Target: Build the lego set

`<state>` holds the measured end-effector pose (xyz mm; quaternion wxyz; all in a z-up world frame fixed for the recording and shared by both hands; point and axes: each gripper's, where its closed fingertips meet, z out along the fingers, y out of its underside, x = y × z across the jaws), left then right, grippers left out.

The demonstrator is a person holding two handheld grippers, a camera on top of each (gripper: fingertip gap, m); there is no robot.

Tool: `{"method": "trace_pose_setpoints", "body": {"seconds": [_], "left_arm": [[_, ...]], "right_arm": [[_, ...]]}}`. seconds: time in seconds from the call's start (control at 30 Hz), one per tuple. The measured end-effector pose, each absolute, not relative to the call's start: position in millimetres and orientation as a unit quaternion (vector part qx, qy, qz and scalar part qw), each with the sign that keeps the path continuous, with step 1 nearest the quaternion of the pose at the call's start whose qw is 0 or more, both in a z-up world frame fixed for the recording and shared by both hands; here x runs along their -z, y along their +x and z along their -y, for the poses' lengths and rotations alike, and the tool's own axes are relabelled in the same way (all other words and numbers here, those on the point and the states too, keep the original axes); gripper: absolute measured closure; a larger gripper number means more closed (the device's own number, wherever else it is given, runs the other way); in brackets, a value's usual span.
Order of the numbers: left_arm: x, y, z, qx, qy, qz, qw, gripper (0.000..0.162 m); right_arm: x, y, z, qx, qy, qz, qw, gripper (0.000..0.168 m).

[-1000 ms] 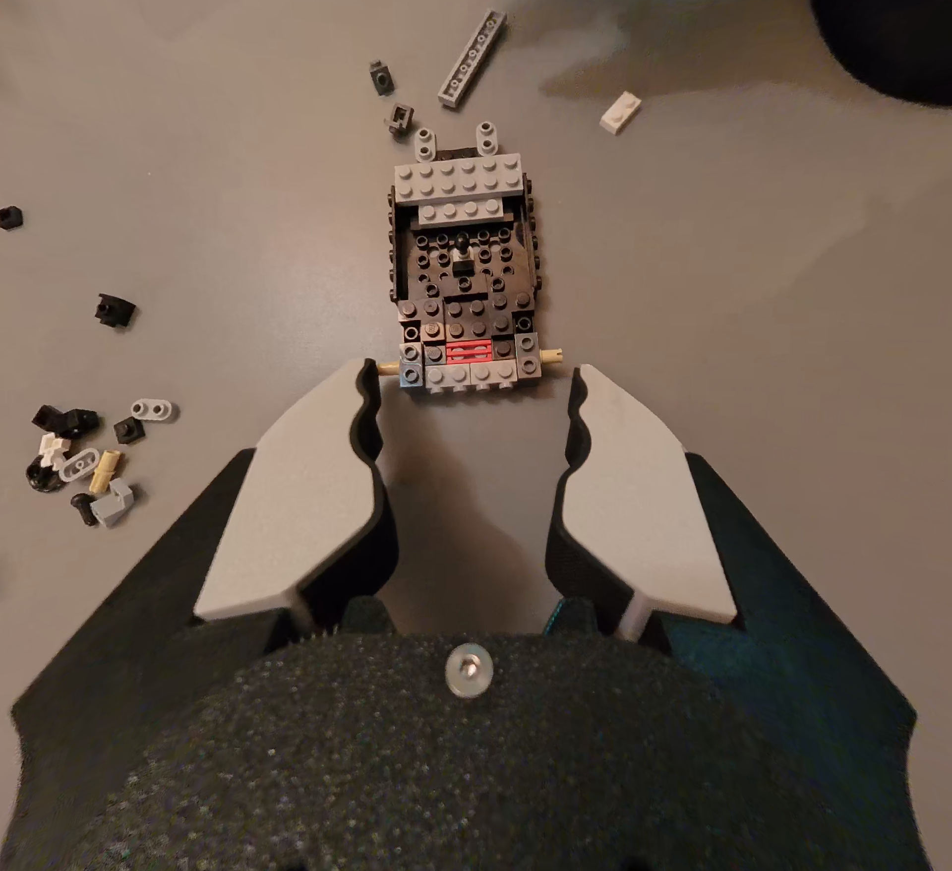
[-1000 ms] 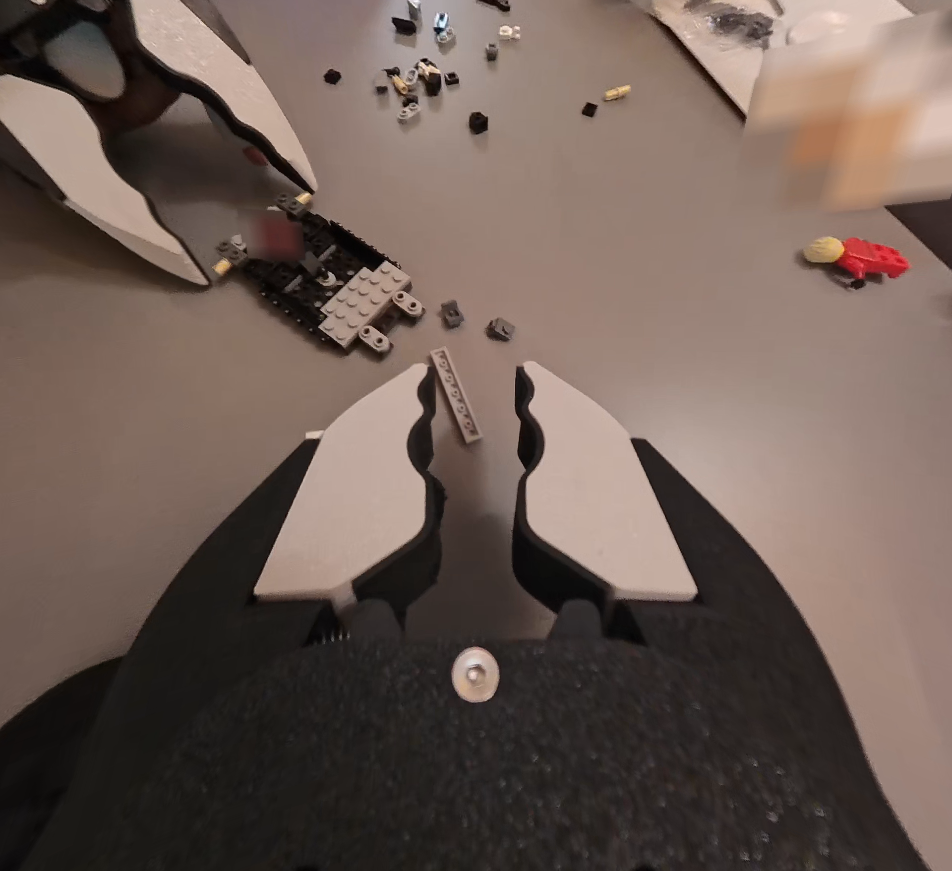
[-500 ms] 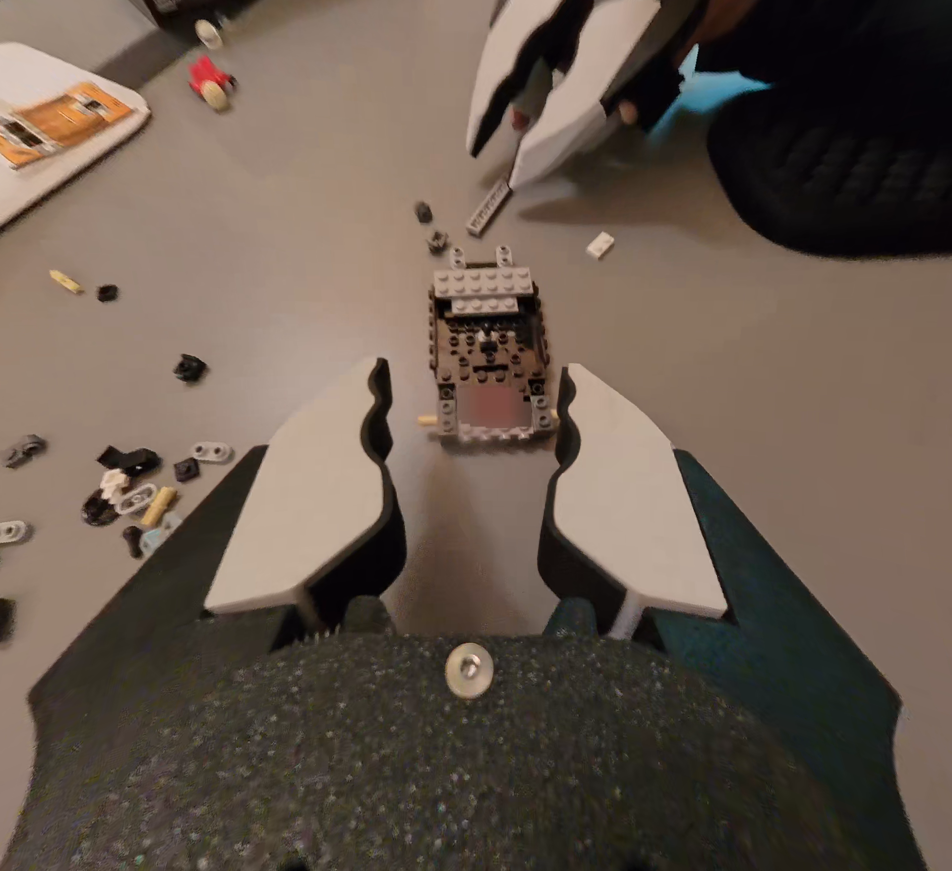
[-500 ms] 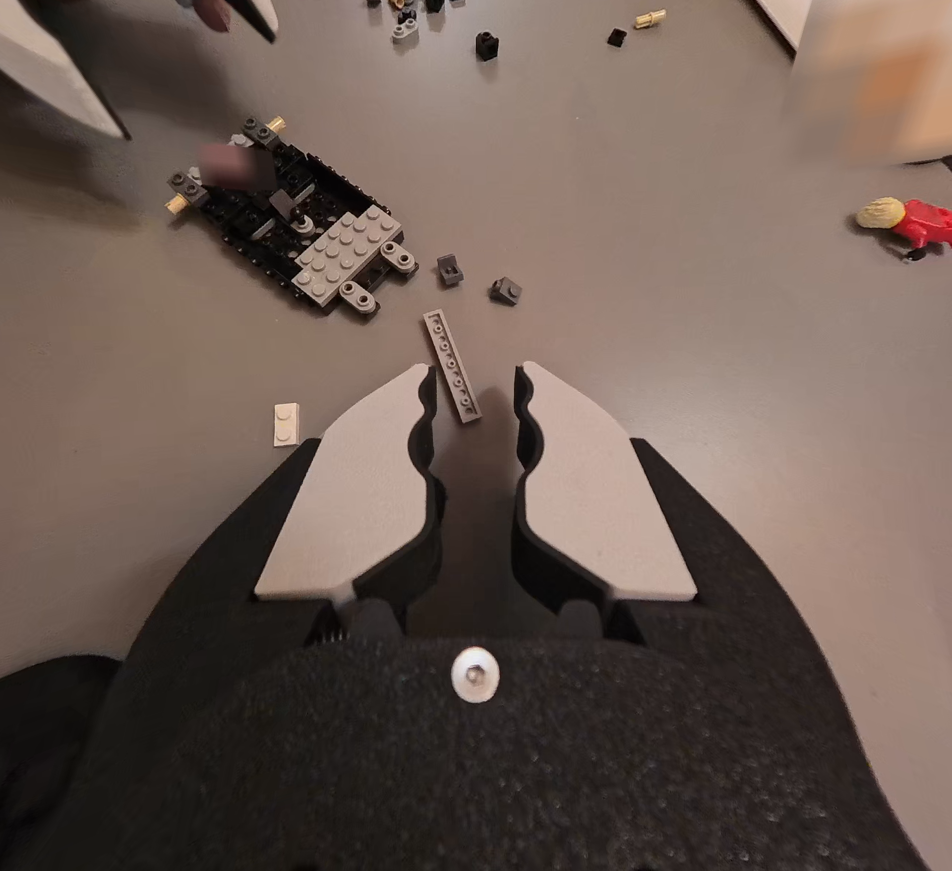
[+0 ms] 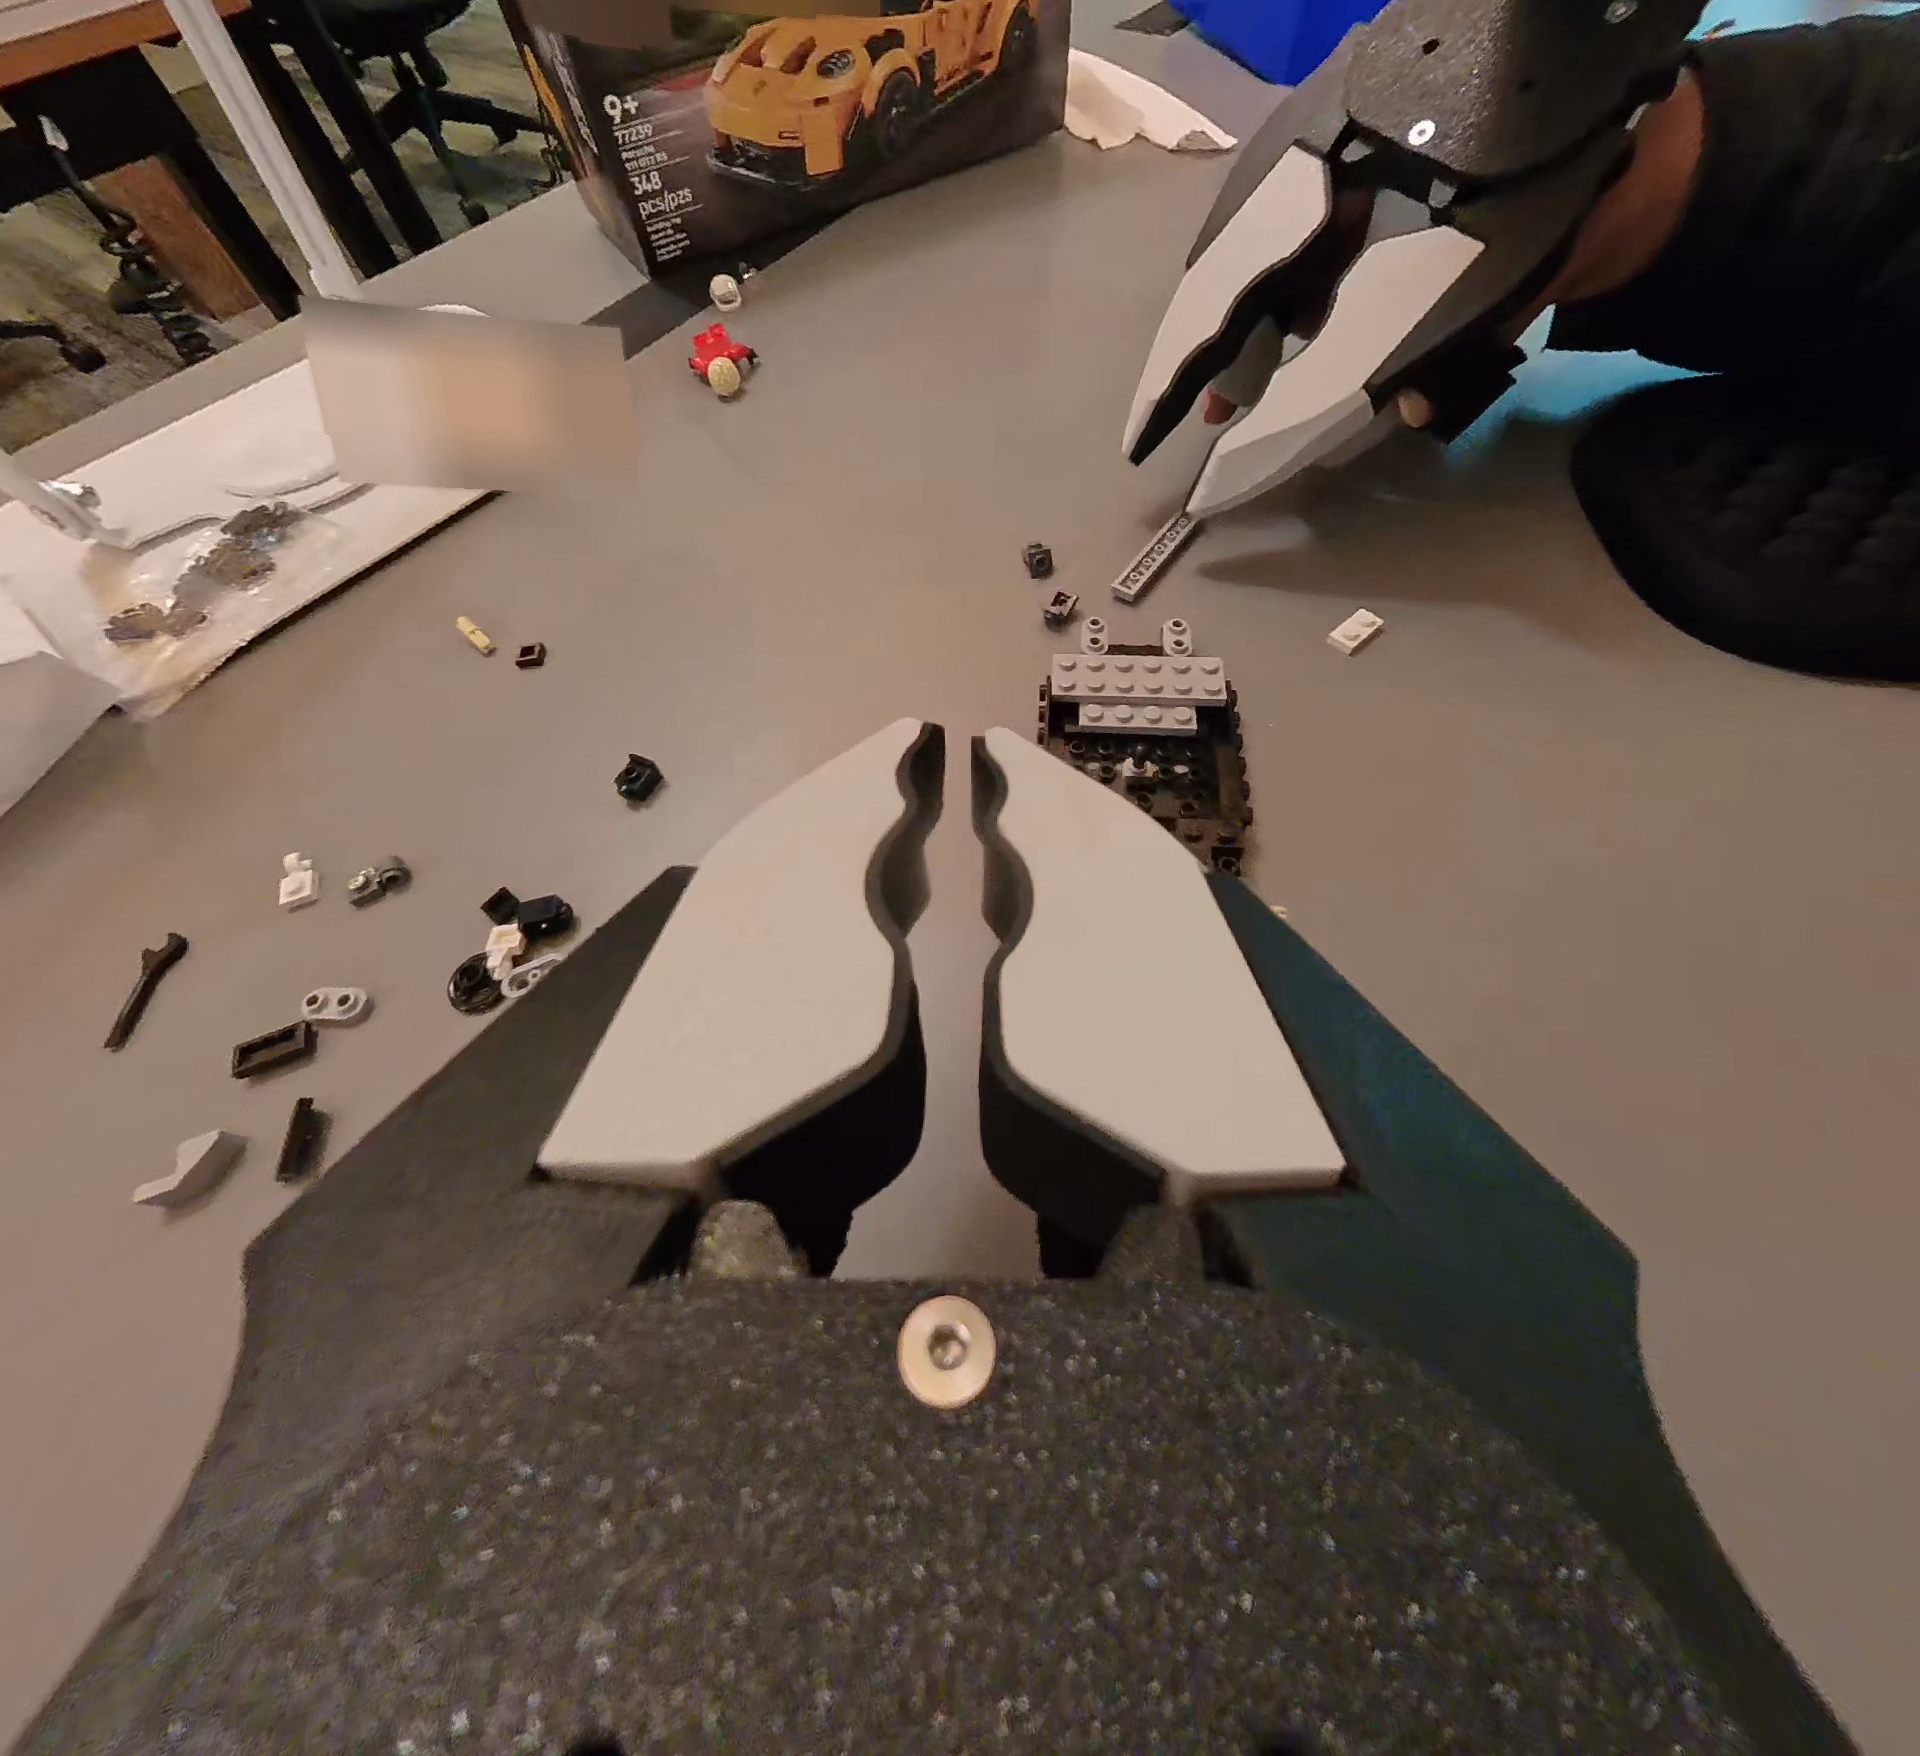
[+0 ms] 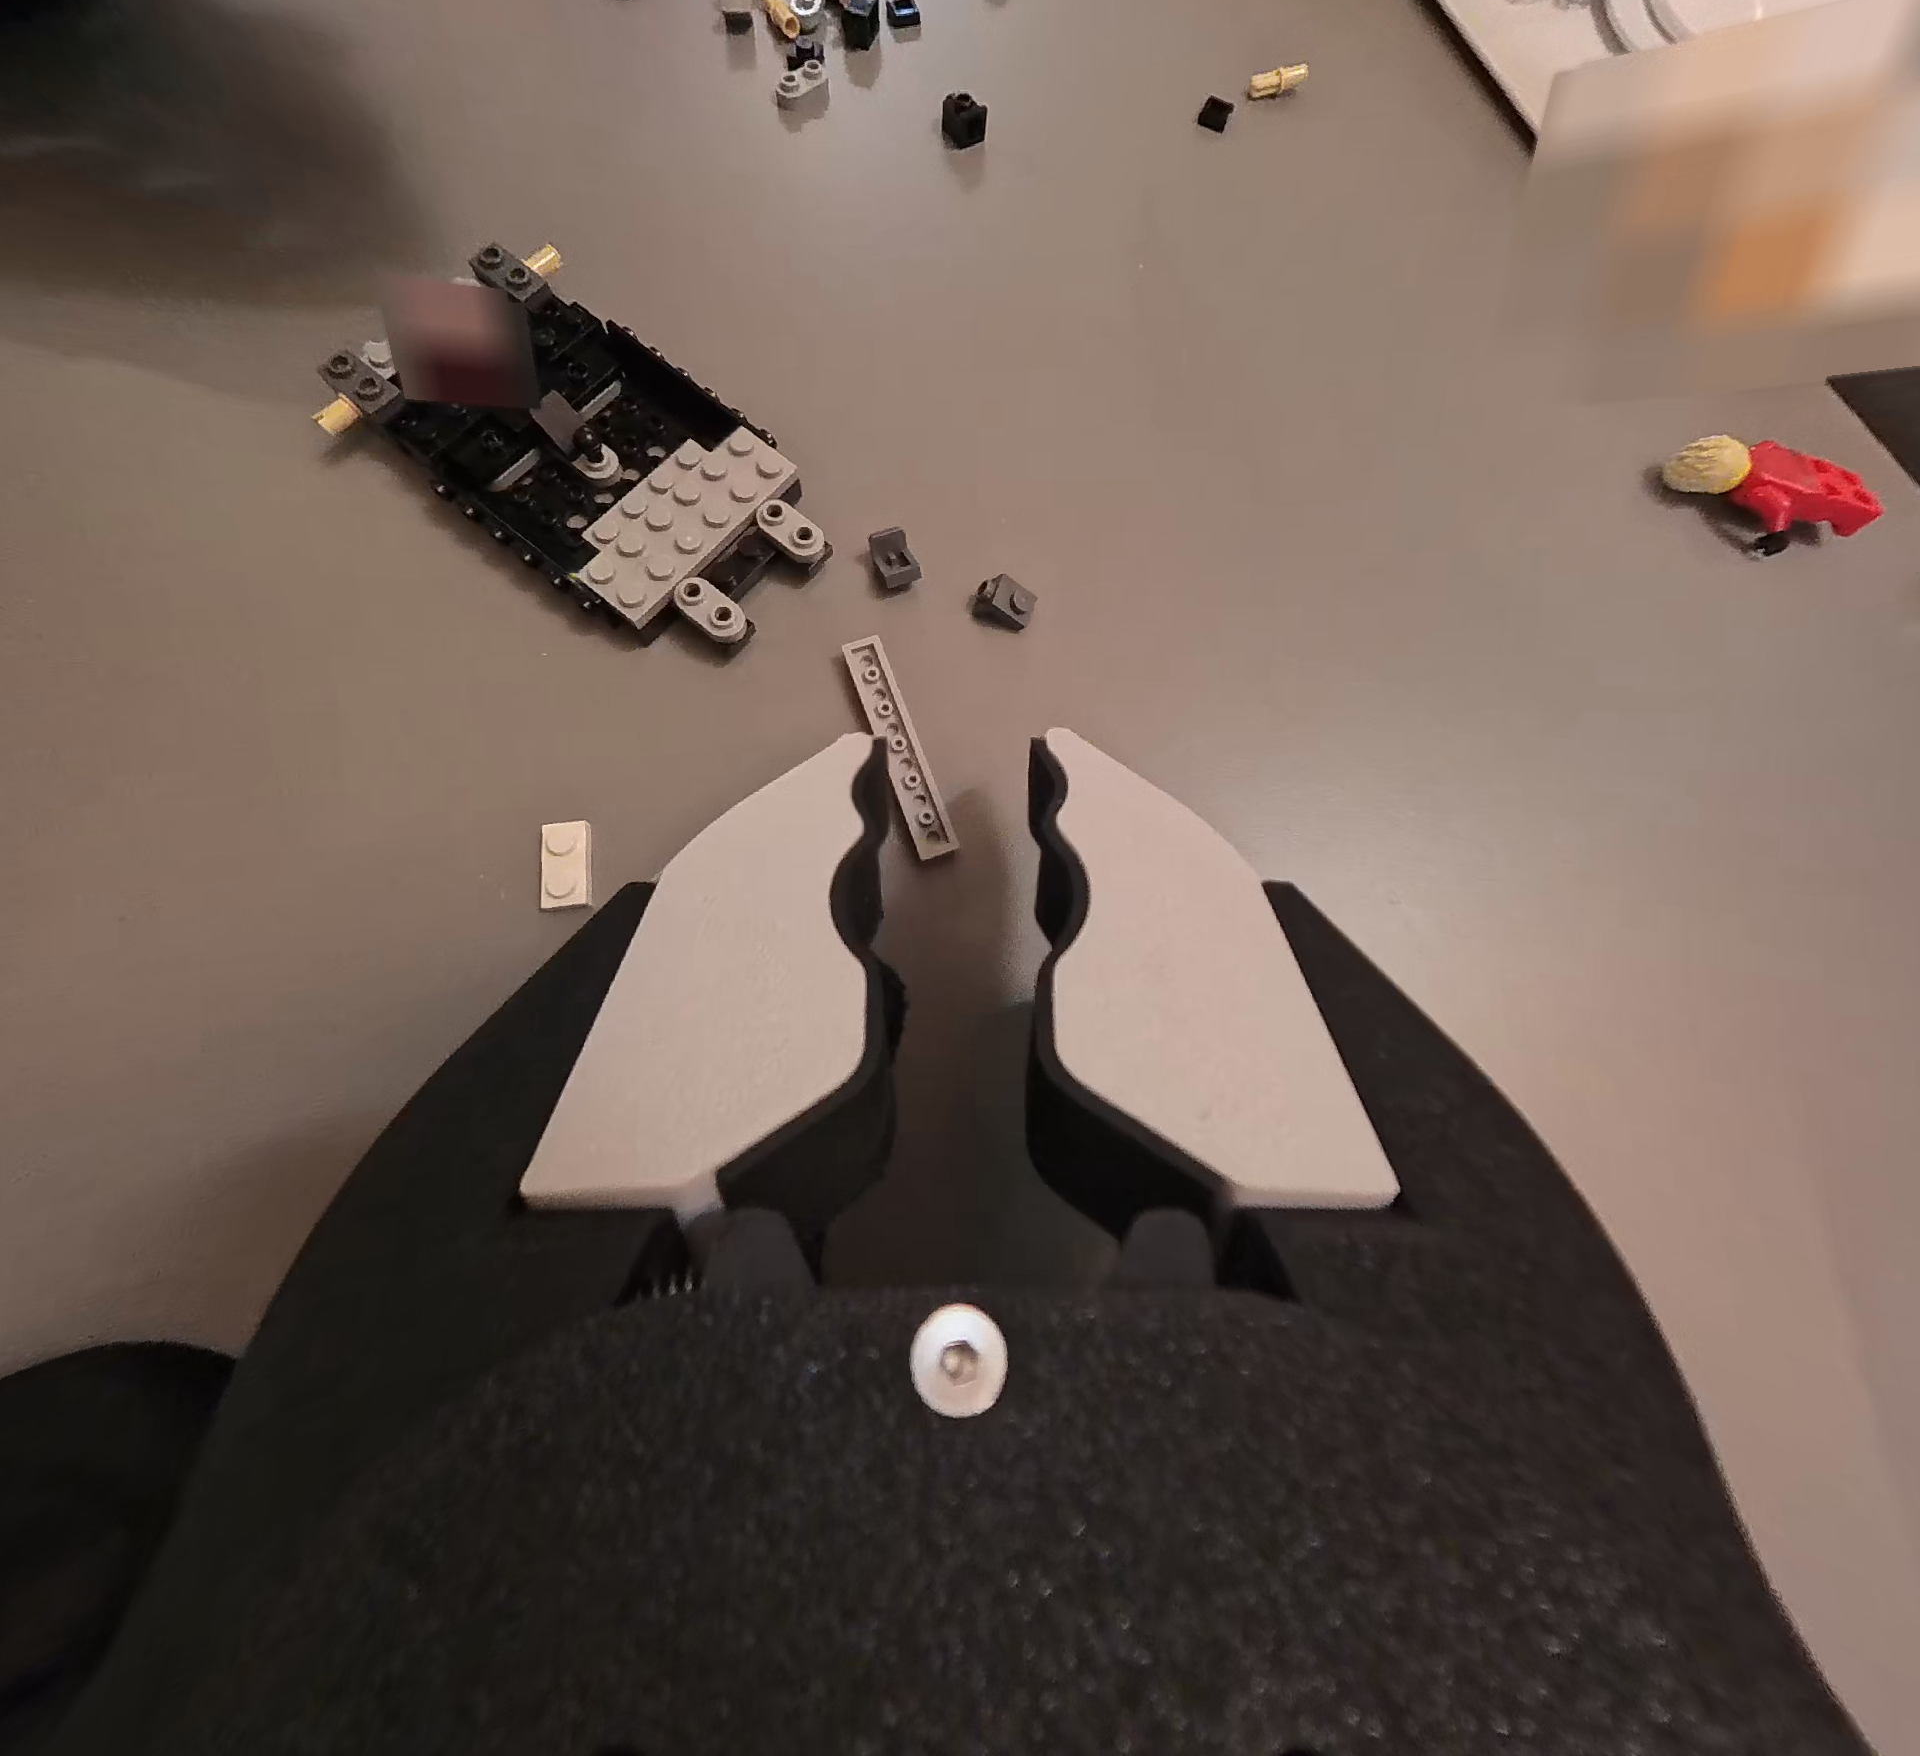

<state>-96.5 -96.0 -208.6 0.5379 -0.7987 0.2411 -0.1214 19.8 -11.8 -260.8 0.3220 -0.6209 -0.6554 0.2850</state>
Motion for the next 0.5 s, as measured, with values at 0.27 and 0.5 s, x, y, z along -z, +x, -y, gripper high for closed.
{"method": "trace_pose_setpoints", "body": {"seconds": [0.27,0.5], "left_arm": [[211,-98,95,0.114,-0.801,-0.243,0.536,0.157],[211,-100,94,0.102,-0.797,-0.246,0.542,0.152]], "right_arm": [[252,20,20,-0.294,-0.602,0.668,0.324,0.149],[256,21,22,-0.289,-0.602,0.672,0.318,0.149]]}}
